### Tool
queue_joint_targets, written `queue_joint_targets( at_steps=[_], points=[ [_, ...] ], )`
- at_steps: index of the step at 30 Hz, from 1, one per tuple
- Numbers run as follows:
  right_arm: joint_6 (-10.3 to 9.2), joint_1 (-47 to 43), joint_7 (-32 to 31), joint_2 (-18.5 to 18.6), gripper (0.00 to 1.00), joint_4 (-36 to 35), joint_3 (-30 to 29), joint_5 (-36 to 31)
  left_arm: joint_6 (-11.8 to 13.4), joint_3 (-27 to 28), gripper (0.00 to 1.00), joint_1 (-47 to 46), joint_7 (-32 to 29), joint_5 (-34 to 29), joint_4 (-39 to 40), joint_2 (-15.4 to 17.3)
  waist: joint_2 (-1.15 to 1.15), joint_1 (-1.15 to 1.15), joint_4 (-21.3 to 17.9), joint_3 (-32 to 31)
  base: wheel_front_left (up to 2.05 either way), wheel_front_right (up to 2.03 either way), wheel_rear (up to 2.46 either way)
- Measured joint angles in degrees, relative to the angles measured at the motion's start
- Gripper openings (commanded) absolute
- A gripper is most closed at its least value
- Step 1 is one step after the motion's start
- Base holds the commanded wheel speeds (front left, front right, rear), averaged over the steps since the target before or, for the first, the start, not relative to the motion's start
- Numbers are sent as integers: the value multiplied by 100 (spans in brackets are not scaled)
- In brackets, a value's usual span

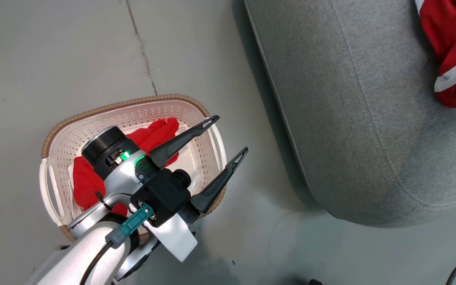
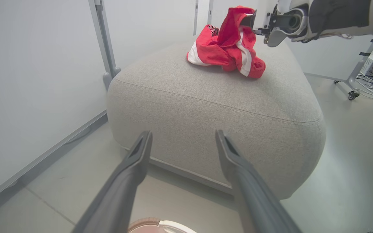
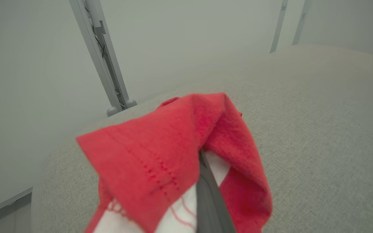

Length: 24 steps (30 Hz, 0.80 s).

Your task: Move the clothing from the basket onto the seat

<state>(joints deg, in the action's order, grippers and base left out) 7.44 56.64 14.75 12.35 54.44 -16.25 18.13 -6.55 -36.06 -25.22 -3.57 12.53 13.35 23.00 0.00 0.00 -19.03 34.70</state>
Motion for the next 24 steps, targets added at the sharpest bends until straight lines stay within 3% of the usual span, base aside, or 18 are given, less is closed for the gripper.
queue_joint_targets(
  at_steps=[3, 4, 5, 6, 10, 24],
  points=[
    [0, -60, 0, -40, 1, -19, -57, -34, -1, -2, 100, -24, 14, 9, -37, 13, 0, 0, -13, 42, 0, 0, 0],
    [0, -86, 0, -56, 25, -31, -82, -59, -1, -4, 100, -24, 34, 13, -60, 13, 0, 0, -24, 18, 0, 0, 0],
    [0, -110, 0, -66, 96, -49, -100, -93, -1, -10, 100, -24, 60, 22, -91, 9, 0, 0, -34, -17, 0, 0, 0],
    [0, -153, 1, -65, 100, -92, -110, -145, -1, -22, 100, -23, 87, 33, -127, 0, 0, 0, -41, -61, 0, 0, 0],
    [0, -510, 11, -112, 100, -235, -35, -352, 64, -40, 100, 76, 218, 181, -366, -118, 0, 0, -54, -350, 0, 0, 0],
    [4, -2587, 18, -524, 100, -1174, 615, -313, 782, 160, 100, 1248, 905, 795, -1090, -593, 0, 0, 274, -2026, 0, 0, 0]
  ],
)
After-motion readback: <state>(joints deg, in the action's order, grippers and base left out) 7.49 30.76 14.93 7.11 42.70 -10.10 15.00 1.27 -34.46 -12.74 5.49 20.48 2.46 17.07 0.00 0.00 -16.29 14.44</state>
